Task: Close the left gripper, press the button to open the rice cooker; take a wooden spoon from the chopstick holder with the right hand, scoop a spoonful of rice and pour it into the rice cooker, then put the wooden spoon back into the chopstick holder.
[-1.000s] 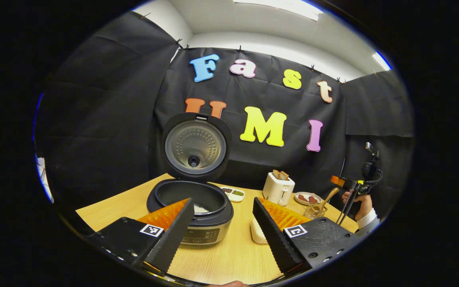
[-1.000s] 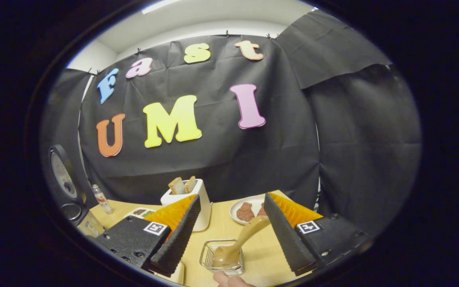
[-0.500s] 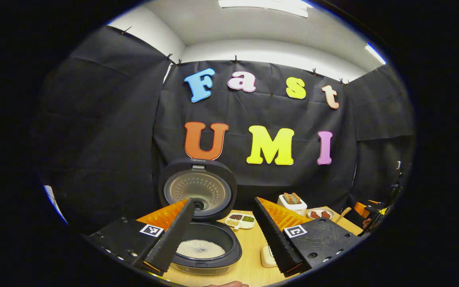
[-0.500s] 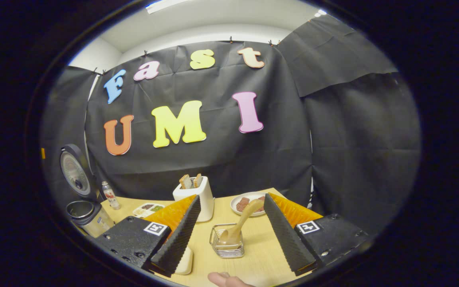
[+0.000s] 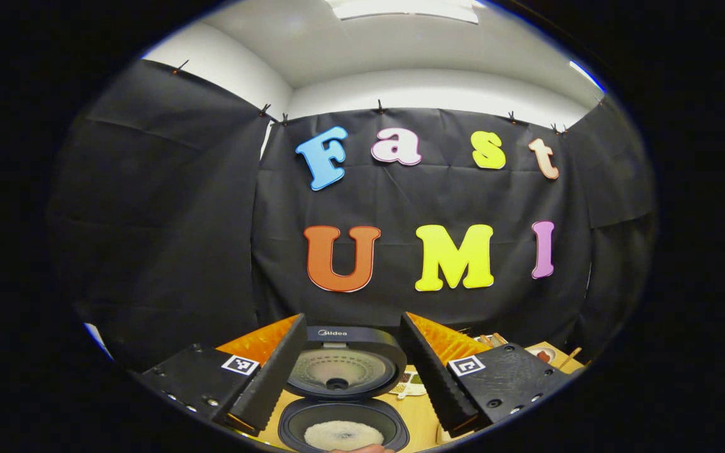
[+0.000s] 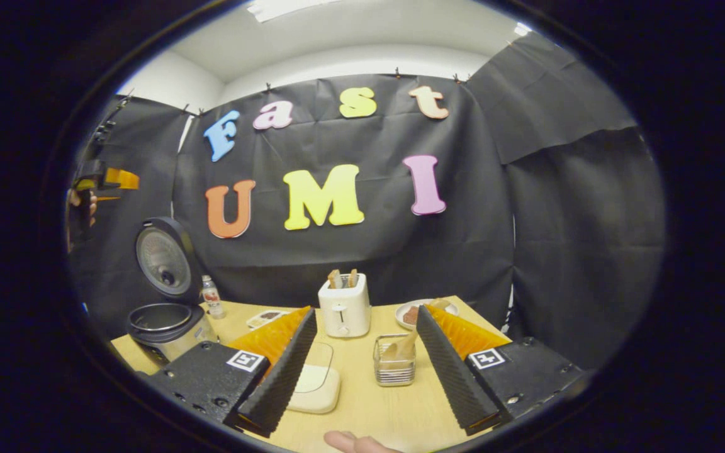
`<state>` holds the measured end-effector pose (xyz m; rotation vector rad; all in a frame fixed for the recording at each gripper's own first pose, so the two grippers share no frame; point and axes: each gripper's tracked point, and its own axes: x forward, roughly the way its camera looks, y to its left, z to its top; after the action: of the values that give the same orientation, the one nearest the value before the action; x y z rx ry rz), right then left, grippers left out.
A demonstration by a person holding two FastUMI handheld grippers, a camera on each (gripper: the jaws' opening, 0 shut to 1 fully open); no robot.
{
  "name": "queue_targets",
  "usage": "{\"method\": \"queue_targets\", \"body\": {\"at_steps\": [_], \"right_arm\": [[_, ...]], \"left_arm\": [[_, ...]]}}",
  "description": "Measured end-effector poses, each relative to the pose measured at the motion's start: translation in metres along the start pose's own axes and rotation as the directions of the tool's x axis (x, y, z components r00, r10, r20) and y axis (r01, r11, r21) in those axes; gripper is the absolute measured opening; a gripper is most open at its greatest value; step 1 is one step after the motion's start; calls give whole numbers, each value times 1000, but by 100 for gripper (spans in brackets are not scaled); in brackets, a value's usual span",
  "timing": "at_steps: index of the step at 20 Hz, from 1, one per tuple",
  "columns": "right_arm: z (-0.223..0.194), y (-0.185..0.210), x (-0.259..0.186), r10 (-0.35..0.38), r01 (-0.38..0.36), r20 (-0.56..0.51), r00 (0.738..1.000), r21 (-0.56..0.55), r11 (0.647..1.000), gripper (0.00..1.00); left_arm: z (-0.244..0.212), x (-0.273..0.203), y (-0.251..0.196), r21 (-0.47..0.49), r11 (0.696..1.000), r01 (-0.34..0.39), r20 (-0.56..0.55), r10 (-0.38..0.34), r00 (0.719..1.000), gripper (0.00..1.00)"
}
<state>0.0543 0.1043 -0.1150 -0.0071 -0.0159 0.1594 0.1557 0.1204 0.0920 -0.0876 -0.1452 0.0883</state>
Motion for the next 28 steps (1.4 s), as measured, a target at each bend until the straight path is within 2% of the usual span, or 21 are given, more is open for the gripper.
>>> {"method": "queue_targets", "body": {"at_steps": [4,6,8,10,12,14,15,16,19,23,26,28], "right_arm": [[4,13,-26,32,-28,40,999,-108,994,99],[5,11,-33,35,-30,46,998,-103,994,100],[4,-2,-38,1,3,37,999,-97,995,99],[1,-12,-45,-19,23,41,999,-93,995,100],[-3,-15,-50,-21,23,32,999,-77,997,100],[-7,-20,-53,-16,17,15,1000,-73,997,100],[-4,-23,-56,-21,22,17,1000,-74,997,100],[-1,-25,-61,-20,22,23,1000,-77,997,100],[5,-31,-74,-18,20,35,999,-53,998,100],[5,-26,-87,26,-26,29,999,-15,1000,100],[12,-19,-101,78,-78,50,996,-12,997,100],[10,-19,-106,81,-81,53,995,-13,997,100]], "left_arm": [[0,51,9,24,1000,14,26,-15,1000,94],[-22,74,15,19,1000,-12,-28,13,1000,94],[-40,94,17,14,1000,-23,-87,24,996,94],[-46,113,20,29,999,-24,-100,27,995,94],[-64,123,26,7,999,-50,-166,50,985,94],[-65,124,38,52,995,-88,-172,96,980,97],[-69,122,38,53,995,-90,-189,98,977,100],[-65,121,38,51,995,-89,-183,97,978,97],[-72,111,36,54,994,-94,-224,103,969,99],[-77,83,31,67,992,-103,-254,117,960,98],[-89,56,24,63,994,-88,-297,103,949,98],[-105,38,14,61,997,-48,-340,66,938,98]]}}
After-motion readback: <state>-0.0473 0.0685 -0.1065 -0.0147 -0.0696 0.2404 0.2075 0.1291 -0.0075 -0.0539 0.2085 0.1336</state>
